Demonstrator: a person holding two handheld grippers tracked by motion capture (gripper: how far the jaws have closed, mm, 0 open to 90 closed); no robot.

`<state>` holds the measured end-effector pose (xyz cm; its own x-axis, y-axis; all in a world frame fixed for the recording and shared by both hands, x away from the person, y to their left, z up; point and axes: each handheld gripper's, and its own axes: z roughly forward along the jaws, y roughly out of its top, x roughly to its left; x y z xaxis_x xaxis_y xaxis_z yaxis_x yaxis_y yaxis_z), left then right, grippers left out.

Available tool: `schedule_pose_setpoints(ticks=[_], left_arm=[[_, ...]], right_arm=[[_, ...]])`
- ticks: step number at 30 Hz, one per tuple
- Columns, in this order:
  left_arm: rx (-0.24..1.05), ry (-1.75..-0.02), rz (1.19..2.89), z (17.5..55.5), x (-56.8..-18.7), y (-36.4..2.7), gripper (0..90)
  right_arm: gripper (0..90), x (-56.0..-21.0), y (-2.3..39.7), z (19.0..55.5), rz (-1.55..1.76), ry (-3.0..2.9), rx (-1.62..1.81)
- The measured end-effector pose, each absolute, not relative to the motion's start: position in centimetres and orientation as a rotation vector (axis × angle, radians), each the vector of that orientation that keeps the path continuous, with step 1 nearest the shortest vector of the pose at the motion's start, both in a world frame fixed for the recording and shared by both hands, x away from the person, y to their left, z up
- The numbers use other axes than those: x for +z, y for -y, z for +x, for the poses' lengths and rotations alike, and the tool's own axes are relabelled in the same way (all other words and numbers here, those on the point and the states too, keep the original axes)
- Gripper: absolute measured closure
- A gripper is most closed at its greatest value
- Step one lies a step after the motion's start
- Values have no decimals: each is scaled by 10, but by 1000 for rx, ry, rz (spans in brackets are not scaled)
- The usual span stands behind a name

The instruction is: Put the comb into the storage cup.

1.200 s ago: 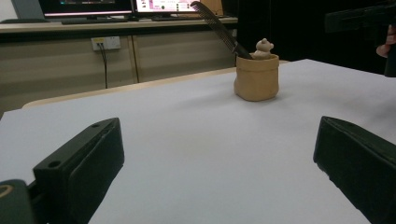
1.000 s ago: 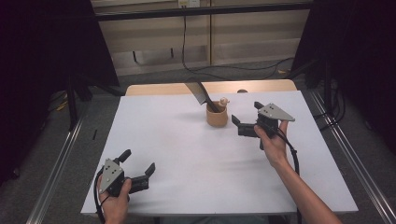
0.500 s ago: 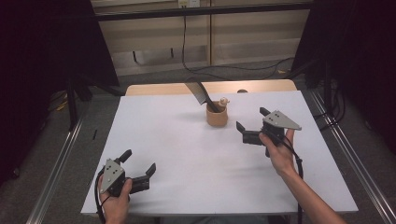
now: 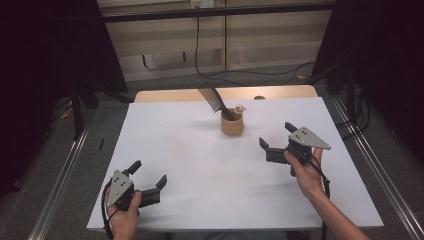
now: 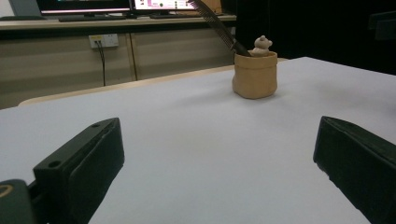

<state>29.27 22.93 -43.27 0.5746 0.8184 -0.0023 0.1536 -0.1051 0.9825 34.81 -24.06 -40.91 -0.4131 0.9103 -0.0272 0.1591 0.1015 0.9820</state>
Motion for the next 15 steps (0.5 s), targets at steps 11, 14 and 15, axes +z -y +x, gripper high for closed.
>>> schedule_pose_setpoints(ticks=[11, 14, 15], left_arm=[[691, -835, 1606, 293, -432, -228, 18], [691, -833, 1605, 294, -432, -228, 18], [691, -829, 1606, 294, -432, -228, 18]], right_arm=[[0, -406, 258, 329, 1070, -1635, 1361], [0, -408, 262, 324, 1078, -1631, 1366], [0, -409, 263, 324, 1086, -1633, 1364]])
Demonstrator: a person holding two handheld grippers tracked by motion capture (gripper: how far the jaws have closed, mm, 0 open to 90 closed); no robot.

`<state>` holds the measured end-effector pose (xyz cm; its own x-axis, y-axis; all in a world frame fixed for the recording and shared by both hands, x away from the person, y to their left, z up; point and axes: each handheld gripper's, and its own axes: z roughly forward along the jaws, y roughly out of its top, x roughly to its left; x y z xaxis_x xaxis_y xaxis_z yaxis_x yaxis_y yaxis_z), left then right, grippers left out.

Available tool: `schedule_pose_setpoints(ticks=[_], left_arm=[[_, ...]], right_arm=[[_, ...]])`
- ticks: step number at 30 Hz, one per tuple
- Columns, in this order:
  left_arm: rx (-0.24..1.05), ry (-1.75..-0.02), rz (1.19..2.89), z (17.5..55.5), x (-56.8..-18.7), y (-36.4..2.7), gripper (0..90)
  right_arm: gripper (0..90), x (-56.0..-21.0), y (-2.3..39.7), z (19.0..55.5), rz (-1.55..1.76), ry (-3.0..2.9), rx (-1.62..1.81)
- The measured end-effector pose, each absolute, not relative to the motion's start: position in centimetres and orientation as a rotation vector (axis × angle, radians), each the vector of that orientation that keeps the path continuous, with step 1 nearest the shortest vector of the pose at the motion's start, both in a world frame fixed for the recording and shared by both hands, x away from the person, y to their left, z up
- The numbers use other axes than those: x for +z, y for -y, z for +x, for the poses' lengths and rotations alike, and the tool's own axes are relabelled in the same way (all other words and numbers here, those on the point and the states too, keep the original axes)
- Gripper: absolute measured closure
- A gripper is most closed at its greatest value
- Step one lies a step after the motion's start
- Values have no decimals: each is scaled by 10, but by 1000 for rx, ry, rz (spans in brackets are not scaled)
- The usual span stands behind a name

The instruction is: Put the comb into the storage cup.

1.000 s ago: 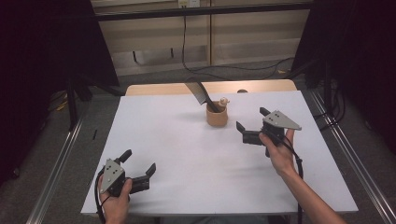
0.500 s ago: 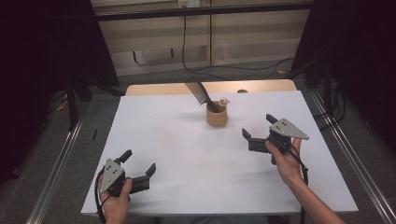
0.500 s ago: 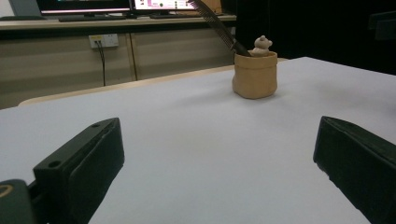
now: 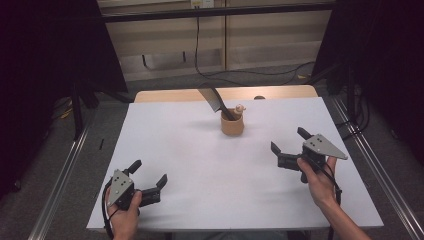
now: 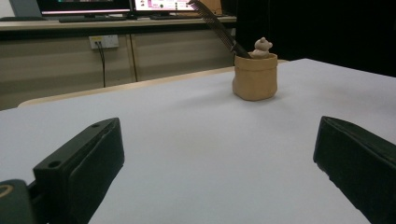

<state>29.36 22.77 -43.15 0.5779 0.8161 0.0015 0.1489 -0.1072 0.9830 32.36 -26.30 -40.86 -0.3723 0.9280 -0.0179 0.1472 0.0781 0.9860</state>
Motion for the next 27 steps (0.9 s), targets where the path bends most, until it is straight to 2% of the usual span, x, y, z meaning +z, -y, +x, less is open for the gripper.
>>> schedule_pose_setpoints(ticks=[27], left_arm=[[702, -835, 1598, 289, -430, -228, 19]], right_arm=[[0, -415, 292, 274, 1146, -1564, 1356]])
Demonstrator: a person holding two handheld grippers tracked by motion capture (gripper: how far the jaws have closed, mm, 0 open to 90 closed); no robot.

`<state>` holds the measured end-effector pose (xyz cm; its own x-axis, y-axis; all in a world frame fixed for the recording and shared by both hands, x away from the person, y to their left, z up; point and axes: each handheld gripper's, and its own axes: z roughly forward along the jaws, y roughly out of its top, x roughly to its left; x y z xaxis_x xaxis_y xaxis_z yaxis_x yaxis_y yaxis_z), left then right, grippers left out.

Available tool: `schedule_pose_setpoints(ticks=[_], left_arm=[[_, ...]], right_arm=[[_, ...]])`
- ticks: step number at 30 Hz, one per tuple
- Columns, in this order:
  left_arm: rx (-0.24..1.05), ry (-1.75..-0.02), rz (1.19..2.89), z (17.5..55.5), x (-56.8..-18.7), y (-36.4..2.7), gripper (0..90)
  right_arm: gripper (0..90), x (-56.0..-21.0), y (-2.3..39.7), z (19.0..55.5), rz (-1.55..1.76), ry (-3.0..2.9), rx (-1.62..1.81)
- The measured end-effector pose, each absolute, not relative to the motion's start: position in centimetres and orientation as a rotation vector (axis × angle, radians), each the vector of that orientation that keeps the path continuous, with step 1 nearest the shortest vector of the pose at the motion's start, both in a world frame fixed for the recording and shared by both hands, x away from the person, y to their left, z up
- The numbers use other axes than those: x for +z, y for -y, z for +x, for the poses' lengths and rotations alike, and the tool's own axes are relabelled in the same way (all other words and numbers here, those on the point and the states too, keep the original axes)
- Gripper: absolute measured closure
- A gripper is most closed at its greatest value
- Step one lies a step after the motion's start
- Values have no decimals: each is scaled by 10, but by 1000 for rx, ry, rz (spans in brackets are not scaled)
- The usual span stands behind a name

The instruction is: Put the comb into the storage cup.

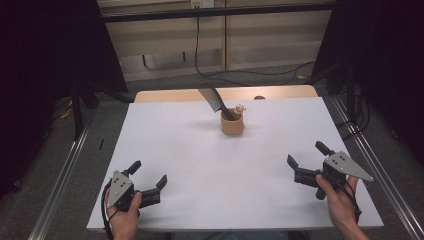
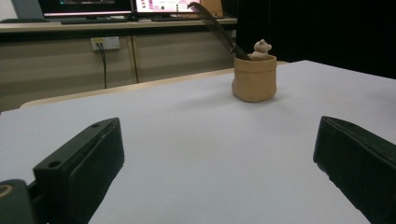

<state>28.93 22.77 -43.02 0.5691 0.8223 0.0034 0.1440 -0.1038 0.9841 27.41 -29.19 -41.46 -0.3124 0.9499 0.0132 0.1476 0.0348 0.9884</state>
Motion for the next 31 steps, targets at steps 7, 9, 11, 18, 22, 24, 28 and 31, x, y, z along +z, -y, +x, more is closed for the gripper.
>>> schedule_pose_setpoints(ticks=[7, 9, 11, 18, 22, 24, 28, 31], left_arm=[[715, -853, 1600, 285, -430, -225, 18], [719, -849, 1610, 285, -430, -225, 19], [724, -851, 1610, 284, -430, -226, 19], [726, -843, 1601, 283, -430, -225, 18], [722, -843, 1593, 283, -430, -226, 18], [722, -845, 1585, 284, -430, -228, 18], [704, -851, 1589, 285, -432, -226, 18], [699, -852, 1586, 286, -431, -226, 18]], right_arm=[[0, -423, 302, 257, 1153, -1562, 1320], [0, -426, 306, 251, 1159, -1555, 1307], [0, -428, 308, 247, 1165, -1561, 1294], [0, -434, 320, 233, 1182, -1515, 1286], [0, -440, 322, 234, 1201, -1511, 1265], [0, -441, 322, 235, 1210, -1497, 1258], [0, -441, 323, 237, 1201, -1495, 1264], [0, -442, 322, 239, 1203, -1498, 1260]])
